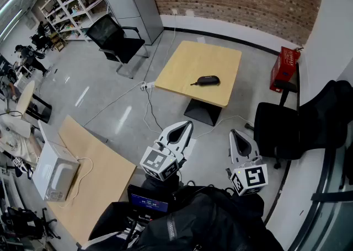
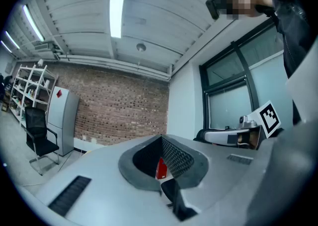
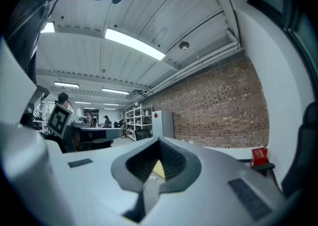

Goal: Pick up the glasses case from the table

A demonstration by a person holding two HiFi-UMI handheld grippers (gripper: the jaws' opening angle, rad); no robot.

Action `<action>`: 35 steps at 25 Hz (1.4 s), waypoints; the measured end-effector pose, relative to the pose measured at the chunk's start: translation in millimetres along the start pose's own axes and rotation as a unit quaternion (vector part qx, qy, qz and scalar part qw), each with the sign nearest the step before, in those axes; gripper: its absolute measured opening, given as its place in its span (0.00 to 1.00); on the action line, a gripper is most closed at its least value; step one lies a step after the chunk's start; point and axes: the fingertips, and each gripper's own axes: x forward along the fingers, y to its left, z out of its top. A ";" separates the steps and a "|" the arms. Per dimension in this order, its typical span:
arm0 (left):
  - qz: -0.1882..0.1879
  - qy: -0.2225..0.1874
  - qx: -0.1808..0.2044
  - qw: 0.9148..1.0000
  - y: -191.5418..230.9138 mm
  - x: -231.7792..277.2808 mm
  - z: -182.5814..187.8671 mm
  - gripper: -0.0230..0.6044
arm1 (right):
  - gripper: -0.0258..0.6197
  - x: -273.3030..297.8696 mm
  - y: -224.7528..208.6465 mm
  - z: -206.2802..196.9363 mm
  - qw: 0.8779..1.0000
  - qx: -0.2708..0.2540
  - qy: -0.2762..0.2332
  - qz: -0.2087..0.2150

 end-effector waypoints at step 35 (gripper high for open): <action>-0.050 0.056 -0.016 0.997 -19.4 58.9 -43.8 0.03 | 0.05 13.7 -32.3 -31.1 0.999 0.029 0.015 0.043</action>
